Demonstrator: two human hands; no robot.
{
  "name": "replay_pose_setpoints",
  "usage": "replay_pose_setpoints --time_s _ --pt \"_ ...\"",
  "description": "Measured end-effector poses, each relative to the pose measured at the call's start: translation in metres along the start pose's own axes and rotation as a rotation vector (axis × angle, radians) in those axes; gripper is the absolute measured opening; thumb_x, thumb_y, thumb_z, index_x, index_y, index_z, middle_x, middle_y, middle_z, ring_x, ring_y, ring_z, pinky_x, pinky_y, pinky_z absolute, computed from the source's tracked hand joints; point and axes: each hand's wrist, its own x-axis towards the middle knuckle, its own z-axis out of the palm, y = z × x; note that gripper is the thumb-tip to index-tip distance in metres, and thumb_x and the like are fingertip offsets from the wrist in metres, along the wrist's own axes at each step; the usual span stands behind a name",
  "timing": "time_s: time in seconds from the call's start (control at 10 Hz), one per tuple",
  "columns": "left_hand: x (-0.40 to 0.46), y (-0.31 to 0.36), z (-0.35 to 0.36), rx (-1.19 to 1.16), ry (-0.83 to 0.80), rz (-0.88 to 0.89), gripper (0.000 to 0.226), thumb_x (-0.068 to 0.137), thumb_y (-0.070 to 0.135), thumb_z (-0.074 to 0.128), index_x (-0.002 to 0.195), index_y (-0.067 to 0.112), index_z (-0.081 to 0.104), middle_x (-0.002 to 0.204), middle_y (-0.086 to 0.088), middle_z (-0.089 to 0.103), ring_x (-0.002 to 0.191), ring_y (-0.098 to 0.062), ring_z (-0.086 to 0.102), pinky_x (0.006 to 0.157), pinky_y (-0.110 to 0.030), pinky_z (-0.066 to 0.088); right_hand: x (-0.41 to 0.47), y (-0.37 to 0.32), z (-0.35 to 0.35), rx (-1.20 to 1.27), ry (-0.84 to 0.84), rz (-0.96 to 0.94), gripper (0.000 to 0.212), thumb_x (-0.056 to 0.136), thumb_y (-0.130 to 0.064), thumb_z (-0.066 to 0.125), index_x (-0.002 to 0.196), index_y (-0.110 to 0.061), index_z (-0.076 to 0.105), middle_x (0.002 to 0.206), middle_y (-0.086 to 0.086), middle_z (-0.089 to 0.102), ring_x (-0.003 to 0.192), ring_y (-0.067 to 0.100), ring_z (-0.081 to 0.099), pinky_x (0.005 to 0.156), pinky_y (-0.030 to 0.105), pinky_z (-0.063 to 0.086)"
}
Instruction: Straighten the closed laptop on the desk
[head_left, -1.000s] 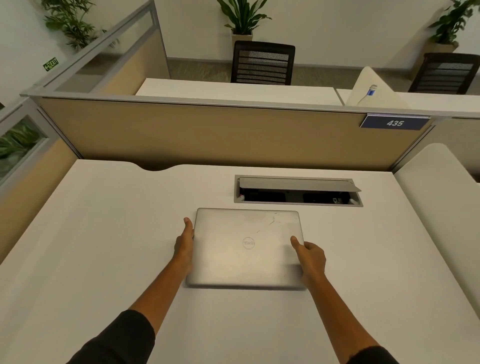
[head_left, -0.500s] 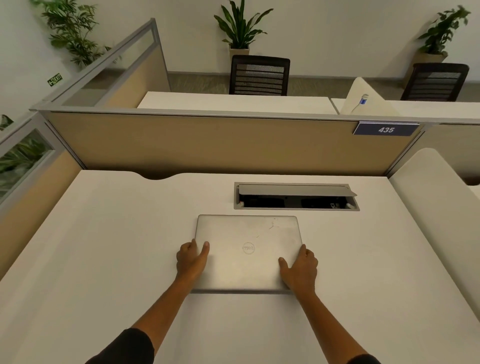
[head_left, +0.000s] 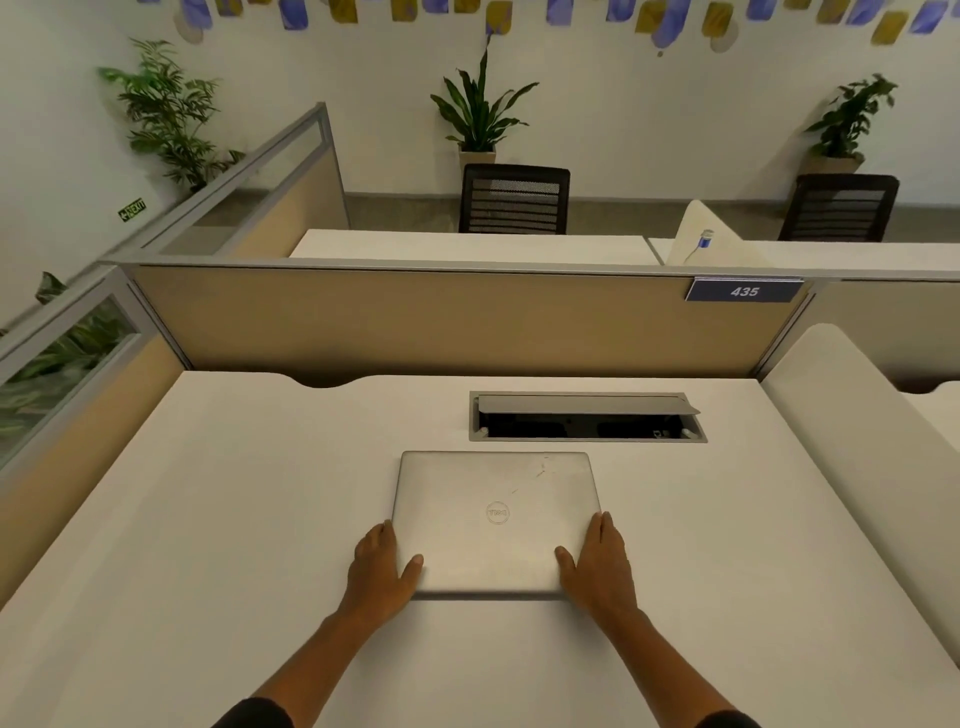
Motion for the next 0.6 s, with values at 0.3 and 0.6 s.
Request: replay_pose_setpoints --time_s 0.3,0.6 --pt "0.000 0.031 -0.063 0.147 0.328 0.271 0.129 0.076 0.083 -0.031 0.175 0.010 0.007 0.185 -0.014 -0.008 0.174 -0.034 -0.006 0.136 -0.047 -0.015 0.011 -0.034 -0.057 -0.114 0.139 -0.290 0.081 0.108 -0.052 0.035 0.168 -0.014 -0.003 0.176 0.003 -0.010 0.164 0.023 -0.006 0.133 0.039 0.003" --pt "0.010 0.084 -0.167 0.164 0.551 0.406 0.084 0.104 0.047 0.011 0.173 0.001 -0.004 0.183 -0.013 -0.016 0.173 -0.030 -0.013 0.142 -0.052 0.001 0.024 -0.099 -0.155 -0.177 0.438 -0.520 0.072 0.109 -0.048 0.019 0.167 -0.010 -0.003 0.176 0.006 -0.012 0.163 0.022 -0.012 0.134 0.046 0.008"
